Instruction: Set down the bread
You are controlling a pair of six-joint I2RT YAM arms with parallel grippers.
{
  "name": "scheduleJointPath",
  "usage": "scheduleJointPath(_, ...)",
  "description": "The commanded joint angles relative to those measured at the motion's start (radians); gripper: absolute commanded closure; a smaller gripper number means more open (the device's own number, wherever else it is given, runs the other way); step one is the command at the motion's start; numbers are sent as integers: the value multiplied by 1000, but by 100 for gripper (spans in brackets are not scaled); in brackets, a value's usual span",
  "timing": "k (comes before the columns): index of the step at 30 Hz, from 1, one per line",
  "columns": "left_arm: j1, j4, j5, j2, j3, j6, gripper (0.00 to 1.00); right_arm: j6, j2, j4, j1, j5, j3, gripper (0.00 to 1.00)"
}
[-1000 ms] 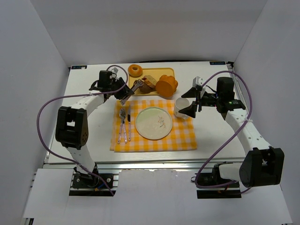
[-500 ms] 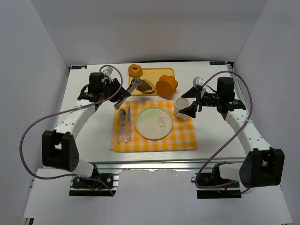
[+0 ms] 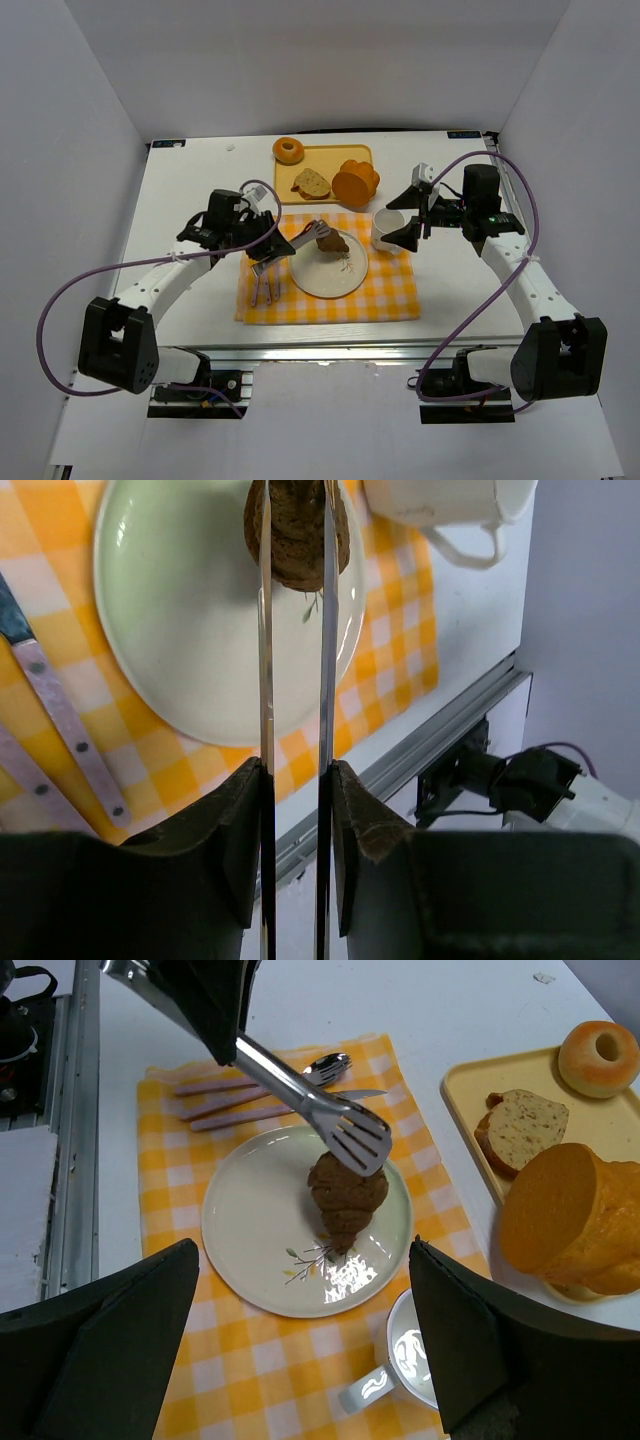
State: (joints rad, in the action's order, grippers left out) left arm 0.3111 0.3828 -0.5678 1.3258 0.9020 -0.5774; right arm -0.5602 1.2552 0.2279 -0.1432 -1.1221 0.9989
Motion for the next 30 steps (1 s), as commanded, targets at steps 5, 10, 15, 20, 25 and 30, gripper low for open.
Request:
scheduleJointPath(5,66,-18,-9,9,-5,28,58,9,-19,-32,7,-25,0,11)
scheduleJointPath(10,69,30,45,27,58,67,41,10,-31,-30,7,-19,-11,11)
scheduleJointPath(15,69,39,46,32,92,67,37,9,-34,-28,7,-19,-19,11)
scheduleJointPath(20,68,44,68,26,118,60,37,9,-31,-32,7,-22,-19,10)
scheduleJointPath(25,21,51,126,36,161,65,40,9,-30,-35,7,-25,-19,11)
scheduleJointPath(30,-104,15,131,104,238,96,48,9,-28,-38,8,-30,-20,11)
